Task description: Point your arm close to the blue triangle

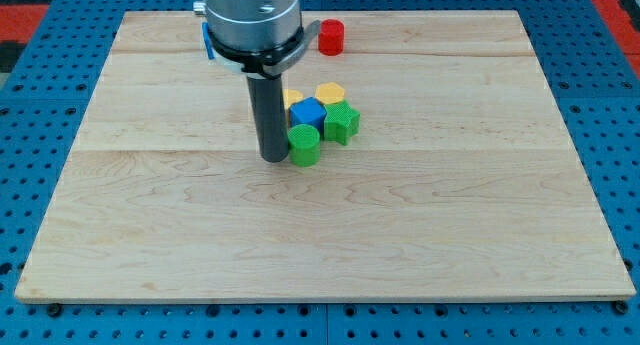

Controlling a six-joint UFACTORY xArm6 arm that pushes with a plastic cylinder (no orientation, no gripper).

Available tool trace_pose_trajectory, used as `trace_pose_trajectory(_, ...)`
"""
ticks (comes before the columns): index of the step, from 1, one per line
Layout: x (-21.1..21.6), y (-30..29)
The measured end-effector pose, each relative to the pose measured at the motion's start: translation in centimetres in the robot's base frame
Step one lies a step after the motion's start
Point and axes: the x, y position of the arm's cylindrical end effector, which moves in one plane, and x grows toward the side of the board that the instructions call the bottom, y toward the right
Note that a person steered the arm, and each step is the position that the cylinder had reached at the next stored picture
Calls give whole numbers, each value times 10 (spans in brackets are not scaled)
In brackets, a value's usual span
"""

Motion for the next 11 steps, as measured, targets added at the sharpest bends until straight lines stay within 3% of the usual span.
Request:
trace_pose_trajectory(3,11,18)
trace_pose_trajectory(4,22,-46)
trace_pose_trajectory(5,-16,-122)
trace_pose_trajectory(6,-97,-141)
trace_pose_trajectory(8,-216,-160)
trace_pose_trajectory(9,-243,-129)
trace_pose_trajectory(10,-233,-87)
trace_pose_trajectory(11,-209,-100)
